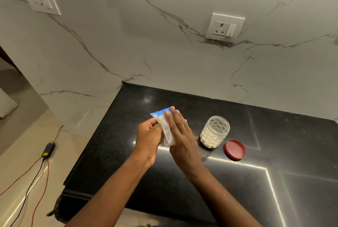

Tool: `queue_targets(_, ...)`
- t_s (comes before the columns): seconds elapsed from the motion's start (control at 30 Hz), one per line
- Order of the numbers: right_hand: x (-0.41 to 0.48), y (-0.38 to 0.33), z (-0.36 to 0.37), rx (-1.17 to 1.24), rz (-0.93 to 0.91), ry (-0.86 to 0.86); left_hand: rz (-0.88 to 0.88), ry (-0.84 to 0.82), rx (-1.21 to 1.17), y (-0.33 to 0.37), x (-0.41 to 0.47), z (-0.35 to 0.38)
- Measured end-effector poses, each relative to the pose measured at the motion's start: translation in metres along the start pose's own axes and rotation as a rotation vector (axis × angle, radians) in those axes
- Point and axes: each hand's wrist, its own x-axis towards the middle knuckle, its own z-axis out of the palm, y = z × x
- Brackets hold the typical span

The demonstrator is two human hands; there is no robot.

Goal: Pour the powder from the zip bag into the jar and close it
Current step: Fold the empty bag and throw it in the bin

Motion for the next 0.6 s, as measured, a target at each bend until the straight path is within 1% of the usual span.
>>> queue_targets(0.1, -0.004, 0.000, 0.002, -0.083, 0.068, -0.117, 0.019, -0.221, -0.135, 0.002, -0.011, -0.008)
queue_targets(0.13, -0.006, -0.001, 0.004, -0.103, 0.078, -0.146, 0.026, -0.284, -0.152, 0.002, -0.015, -0.010)
queue_targets(0.17, -0.009, -0.003, 0.005, -0.125, 0.078, -0.166, 0.041, -0.304, -0.125, 0.001, -0.019, -0.009)
queue_targets(0.2, -0.010, -0.005, 0.006, -0.148, 0.073, -0.188, 0.057, -0.278, -0.076, 0.001, -0.022, -0.007)
queue_targets(0.23, -0.009, -0.009, 0.006, -0.164, 0.064, -0.223, 0.078, -0.205, -0.023, -0.001, -0.023, -0.006)
queue_targets(0.3, -0.009, -0.017, 0.004, -0.110, 0.045, -0.332, 0.090, -0.022, -0.028, -0.002, -0.028, -0.006)
queue_targets(0.33, -0.011, -0.020, 0.002, -0.016, 0.030, -0.384, 0.078, 0.057, -0.056, -0.002, -0.030, -0.008)
queue_targets(0.37, -0.015, -0.025, -0.001, 0.135, 0.018, -0.416, 0.070, 0.131, -0.076, -0.001, -0.033, -0.012)
queue_targets(0.4, -0.020, -0.029, -0.004, 0.338, 0.050, -0.423, 0.066, 0.201, -0.083, 0.001, -0.036, -0.018)
queue_targets(0.47, -0.028, -0.041, -0.009, 0.793, 0.286, -0.368, 0.086, 0.282, -0.071, 0.003, -0.042, -0.034)
queue_targets(0.5, -0.028, -0.045, -0.009, 0.959, 0.416, -0.309, 0.098, 0.297, -0.062, 0.002, -0.044, -0.043)
queue_targets(0.53, -0.028, -0.049, -0.004, 1.063, 0.532, -0.285, 0.097, 0.310, -0.056, 0.000, -0.048, -0.054)
queue_targets(0.57, -0.029, -0.052, 0.003, 1.125, 0.612, -0.300, 0.090, 0.322, -0.054, -0.004, -0.052, -0.064)
queue_targets(0.6, -0.030, -0.056, 0.009, 1.165, 0.647, -0.329, 0.084, 0.334, -0.066, -0.007, -0.056, -0.074)
